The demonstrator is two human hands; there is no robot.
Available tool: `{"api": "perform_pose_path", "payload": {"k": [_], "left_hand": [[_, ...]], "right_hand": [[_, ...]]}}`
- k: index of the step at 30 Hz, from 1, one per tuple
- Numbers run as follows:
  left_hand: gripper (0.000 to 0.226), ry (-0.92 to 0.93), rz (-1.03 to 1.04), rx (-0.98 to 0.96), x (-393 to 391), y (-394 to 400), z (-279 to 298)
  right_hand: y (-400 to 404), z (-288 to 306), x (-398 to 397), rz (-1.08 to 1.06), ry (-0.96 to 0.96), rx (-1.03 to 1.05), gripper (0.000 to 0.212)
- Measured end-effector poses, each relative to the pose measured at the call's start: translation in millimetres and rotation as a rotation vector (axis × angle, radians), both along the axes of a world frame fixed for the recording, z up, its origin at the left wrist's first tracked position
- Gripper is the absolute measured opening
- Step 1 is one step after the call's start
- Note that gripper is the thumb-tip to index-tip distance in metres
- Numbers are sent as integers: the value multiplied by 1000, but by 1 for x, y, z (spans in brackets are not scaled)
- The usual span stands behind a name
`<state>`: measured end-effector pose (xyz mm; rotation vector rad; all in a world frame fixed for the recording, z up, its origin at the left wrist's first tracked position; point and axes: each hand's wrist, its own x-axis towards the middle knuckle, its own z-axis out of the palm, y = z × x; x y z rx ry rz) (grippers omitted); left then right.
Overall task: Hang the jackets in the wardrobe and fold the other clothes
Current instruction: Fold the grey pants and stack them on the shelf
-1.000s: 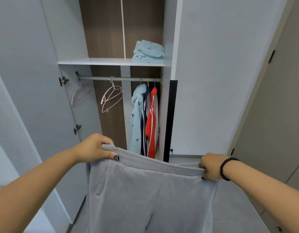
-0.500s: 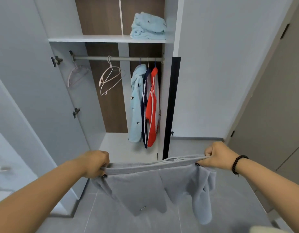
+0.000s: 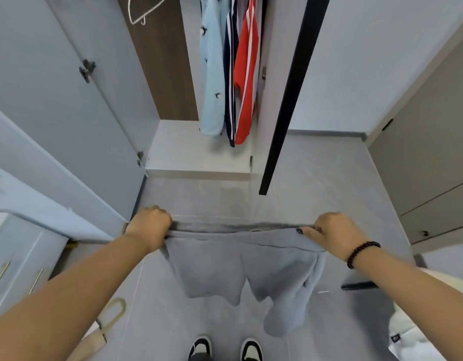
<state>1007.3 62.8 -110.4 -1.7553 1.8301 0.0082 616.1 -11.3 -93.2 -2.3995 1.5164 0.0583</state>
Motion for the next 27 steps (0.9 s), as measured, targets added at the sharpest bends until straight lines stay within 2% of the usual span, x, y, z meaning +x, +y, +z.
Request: {"api": "perform_pose_path", "payload": {"k": [3, 7, 11, 13, 15, 16, 18, 19, 22, 27], "left_hand": [[22, 80, 49, -113, 12, 0, -43], [14, 312, 259, -245, 31, 2, -96], [5, 447, 360, -402, 46, 4, -142], [5, 409, 330, -424, 52, 9, -162], [6, 348, 283, -446, 57, 17, -176], [7, 327, 265, -464, 59, 21, -180], [9, 317, 246, -516, 62, 32, -182], [10, 314, 245, -545, 64, 39, -181], [7, 323, 278, -617, 70, 69, -169], [12, 725, 431, -731, 76, 119, -133]], "right_hand": [[5, -45, 7, -31, -65, 24, 50], [8, -106, 16, -149, -238, 7, 56], [10, -159, 17, -112, -365, 114, 51], [12, -177, 16, -19, -303, 162, 48], [17, -191, 16, 119, -154, 196, 57], [20, -196, 17, 203, -56, 189, 51], [29, -199, 23, 310, 94, 99, 20], [36, -197, 25, 302, 115, 58, 18], [55, -175, 29, 196, 34, -83, 24], [90, -116, 35, 14, -24, -293, 37]]}}
